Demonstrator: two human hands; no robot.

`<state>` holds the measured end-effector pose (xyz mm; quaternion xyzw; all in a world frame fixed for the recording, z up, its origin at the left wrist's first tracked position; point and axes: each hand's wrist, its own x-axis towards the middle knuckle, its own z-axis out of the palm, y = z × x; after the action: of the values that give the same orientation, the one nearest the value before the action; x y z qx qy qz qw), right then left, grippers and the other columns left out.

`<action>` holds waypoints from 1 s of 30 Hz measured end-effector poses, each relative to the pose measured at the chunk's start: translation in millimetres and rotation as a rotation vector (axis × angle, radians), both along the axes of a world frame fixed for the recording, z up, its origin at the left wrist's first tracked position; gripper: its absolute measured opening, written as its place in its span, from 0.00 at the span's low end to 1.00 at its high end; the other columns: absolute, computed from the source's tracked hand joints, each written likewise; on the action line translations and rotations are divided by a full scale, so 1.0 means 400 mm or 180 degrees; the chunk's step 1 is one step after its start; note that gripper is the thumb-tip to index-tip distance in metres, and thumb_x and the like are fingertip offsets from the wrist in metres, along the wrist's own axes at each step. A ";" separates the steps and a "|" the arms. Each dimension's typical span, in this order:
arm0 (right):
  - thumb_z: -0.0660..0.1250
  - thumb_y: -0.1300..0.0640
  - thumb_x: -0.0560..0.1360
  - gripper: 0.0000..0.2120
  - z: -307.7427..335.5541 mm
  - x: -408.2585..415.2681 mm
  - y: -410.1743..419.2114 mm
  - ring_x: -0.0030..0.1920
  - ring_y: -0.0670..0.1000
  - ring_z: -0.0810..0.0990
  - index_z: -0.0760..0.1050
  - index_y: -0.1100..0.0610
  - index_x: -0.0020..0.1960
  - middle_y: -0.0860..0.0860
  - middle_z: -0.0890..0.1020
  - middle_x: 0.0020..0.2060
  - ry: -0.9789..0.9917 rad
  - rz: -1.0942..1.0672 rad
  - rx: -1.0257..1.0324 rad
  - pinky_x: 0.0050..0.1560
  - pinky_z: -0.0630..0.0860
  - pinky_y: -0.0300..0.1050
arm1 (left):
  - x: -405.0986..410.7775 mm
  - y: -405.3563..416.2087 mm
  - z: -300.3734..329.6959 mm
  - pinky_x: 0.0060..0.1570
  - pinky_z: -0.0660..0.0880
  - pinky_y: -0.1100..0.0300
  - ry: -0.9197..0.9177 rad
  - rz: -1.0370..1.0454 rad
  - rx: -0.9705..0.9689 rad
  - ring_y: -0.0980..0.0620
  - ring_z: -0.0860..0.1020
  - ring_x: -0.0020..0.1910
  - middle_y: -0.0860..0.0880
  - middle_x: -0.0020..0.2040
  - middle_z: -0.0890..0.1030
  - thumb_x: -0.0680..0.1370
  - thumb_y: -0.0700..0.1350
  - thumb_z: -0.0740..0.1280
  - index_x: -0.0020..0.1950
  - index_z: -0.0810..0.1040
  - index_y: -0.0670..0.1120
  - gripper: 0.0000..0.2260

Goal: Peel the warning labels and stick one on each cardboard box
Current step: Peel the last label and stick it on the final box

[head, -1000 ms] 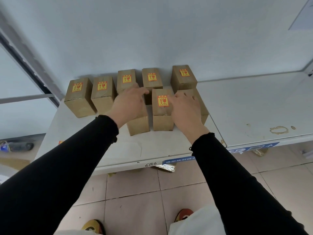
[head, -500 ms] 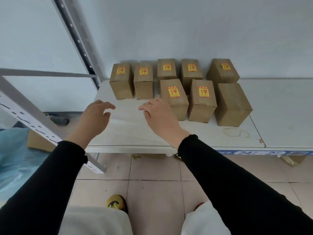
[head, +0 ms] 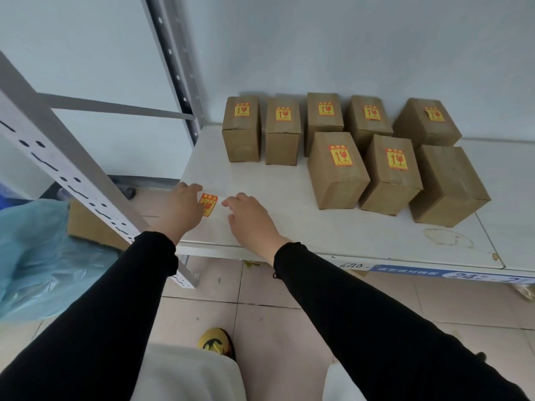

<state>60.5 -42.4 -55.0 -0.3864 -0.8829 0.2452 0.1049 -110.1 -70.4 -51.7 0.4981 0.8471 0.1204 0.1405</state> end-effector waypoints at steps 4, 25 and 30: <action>0.57 0.61 0.83 0.15 -0.022 0.004 0.006 0.57 0.55 0.73 0.76 0.56 0.66 0.54 0.76 0.58 -0.0138 0.0023 0.0178 0.54 0.75 0.48 | -0.001 0.011 -0.005 0.53 0.73 0.52 0.0007 -0.0081 -0.0004 0.42 0.75 0.56 0.42 0.58 0.73 0.75 0.38 0.70 0.60 0.77 0.45 0.14; 0.67 0.50 0.79 0.04 0.001 -0.048 -0.002 0.42 0.44 0.78 0.74 0.49 0.50 0.44 0.80 0.44 0.1184 -0.1013 -0.0551 0.38 0.72 0.37 | 0.007 -0.026 0.118 0.48 0.78 0.54 -0.1909 -0.0011 0.0149 0.46 0.81 0.42 0.39 0.47 0.85 0.76 0.34 0.70 0.55 0.76 0.40 0.09; 0.68 0.50 0.79 0.04 -0.001 -0.047 -0.009 0.42 0.44 0.79 0.75 0.49 0.48 0.44 0.80 0.43 0.1340 -0.1069 -0.0723 0.42 0.77 0.39 | 0.011 -0.033 0.126 0.55 0.78 0.48 -0.1923 0.0023 0.0180 0.44 0.82 0.45 0.38 0.47 0.85 0.75 0.33 0.71 0.53 0.77 0.41 0.09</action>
<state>41.8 -46.2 -55.5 -0.4771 -0.7323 0.3964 0.2810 -105.6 -83.7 -1.5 0.4404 0.7651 0.2871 0.3718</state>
